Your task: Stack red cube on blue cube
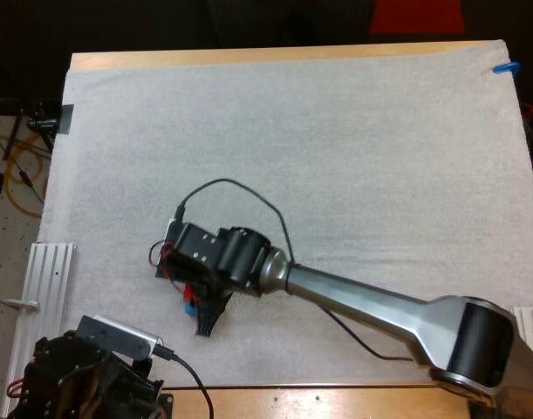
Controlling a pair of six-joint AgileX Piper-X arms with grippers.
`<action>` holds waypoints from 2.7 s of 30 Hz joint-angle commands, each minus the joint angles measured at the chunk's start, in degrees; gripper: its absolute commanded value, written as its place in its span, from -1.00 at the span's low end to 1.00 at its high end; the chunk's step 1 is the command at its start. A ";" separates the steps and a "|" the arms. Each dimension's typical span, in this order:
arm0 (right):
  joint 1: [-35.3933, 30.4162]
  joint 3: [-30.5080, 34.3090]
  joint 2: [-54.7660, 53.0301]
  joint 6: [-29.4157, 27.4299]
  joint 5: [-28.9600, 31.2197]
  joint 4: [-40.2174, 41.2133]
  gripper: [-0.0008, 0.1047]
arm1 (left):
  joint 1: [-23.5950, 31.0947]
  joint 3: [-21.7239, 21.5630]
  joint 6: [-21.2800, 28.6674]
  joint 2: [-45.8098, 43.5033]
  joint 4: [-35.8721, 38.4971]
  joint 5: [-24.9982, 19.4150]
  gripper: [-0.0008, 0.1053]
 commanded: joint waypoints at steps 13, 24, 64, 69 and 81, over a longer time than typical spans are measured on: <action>0.99 -0.69 5.17 1.09 4.47 -3.31 -0.98 | -0.20 -3.15 -0.56 0.05 0.54 2.96 0.29; 0.99 -0.85 5.38 1.25 4.02 -2.36 -0.22 | -0.20 -3.15 -0.56 0.05 0.54 2.96 0.29; -27.87 -2.58 -8.62 15.31 -4.93 -3.77 0.14 | -0.20 -3.05 7.22 8.88 -29.92 0.35 0.29; -36.40 -2.22 -11.18 15.64 -4.95 -3.90 0.14 | 0.66 -3.05 7.54 13.70 -36.91 0.34 0.29; -57.17 12.92 -30.33 12.52 -4.68 -5.85 0.14 | 20.50 -3.05 8.80 17.05 -41.02 15.02 0.29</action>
